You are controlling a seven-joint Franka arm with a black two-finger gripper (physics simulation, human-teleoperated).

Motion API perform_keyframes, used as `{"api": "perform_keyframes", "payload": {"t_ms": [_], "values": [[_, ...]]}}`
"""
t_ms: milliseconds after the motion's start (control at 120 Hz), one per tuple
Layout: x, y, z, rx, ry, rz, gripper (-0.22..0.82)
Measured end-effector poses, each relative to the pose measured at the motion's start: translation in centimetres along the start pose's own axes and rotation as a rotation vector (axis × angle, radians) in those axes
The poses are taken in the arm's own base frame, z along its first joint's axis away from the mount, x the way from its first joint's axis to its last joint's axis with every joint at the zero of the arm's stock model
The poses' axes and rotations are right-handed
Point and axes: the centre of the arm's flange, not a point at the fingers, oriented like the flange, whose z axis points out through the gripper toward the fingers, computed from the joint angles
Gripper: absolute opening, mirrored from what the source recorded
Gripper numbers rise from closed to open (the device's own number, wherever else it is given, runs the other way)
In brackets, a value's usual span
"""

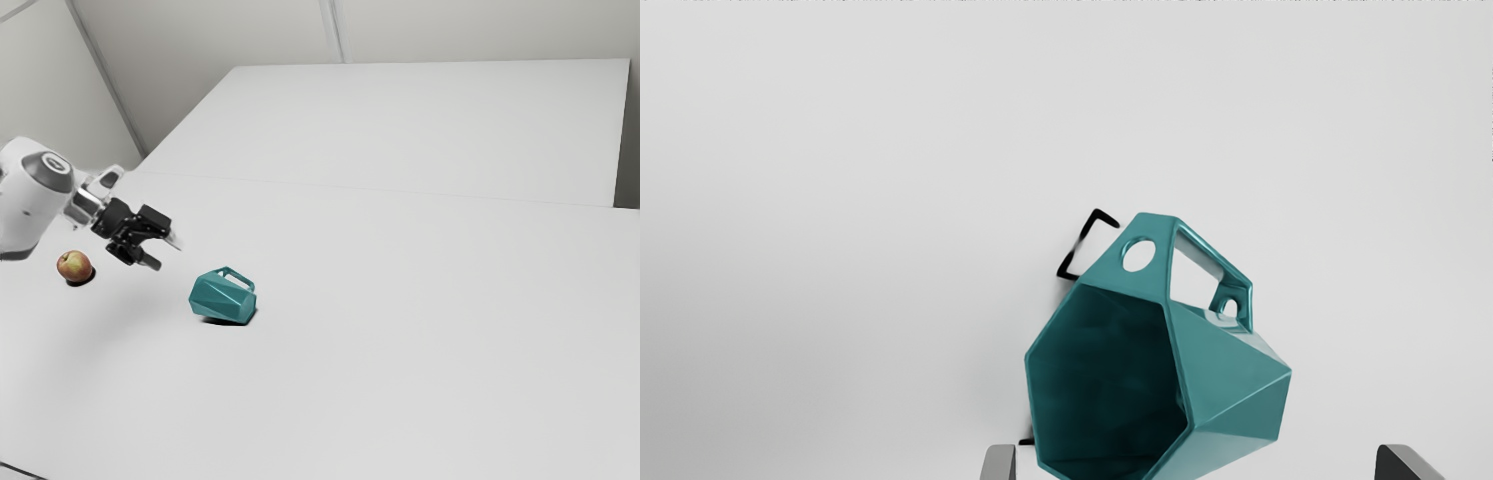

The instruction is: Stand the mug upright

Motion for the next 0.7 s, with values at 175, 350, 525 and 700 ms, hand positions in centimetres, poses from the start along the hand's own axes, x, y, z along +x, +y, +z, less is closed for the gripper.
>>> {"api": "perform_keyframes", "payload": {"t_ms": [175,350,525,700], "values": [[-1.7,-2.7,1.9,-0.101,0.09,0.024,0.59],[-3.1,-4.1,3.0,-0.19,0.159,0.07,0.59],[-4.4,-4.7,4.4,-0.275,0.172,0.1,0.59],[-5.1,-4.3,4.7,-0.315,0.126,0.121,0.59]]}}
